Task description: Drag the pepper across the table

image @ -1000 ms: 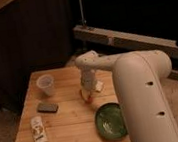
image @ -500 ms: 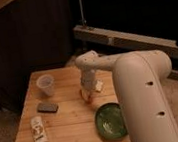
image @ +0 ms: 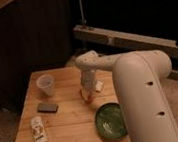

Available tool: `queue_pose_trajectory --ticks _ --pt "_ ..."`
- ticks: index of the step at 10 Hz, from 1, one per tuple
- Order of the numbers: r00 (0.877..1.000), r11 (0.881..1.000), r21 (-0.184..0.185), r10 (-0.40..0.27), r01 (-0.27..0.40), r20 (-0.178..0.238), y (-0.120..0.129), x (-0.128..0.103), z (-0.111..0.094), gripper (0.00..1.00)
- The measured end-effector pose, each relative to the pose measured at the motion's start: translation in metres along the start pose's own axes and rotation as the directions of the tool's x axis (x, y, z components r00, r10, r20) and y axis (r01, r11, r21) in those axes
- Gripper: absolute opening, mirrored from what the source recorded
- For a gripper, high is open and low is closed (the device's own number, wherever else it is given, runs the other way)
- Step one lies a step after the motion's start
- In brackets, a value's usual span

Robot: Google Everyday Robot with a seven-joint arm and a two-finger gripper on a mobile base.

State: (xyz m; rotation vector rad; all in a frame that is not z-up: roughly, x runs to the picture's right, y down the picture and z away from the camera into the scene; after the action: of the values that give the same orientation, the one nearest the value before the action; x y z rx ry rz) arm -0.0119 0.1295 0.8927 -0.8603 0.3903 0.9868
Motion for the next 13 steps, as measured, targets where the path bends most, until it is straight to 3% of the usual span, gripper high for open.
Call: queue_pose_trajectory --ticks 13 --pt "1.000 1.000 0.000 0.000 0.000 -0.001 0.0000 0.0002 -0.0001 0.03"
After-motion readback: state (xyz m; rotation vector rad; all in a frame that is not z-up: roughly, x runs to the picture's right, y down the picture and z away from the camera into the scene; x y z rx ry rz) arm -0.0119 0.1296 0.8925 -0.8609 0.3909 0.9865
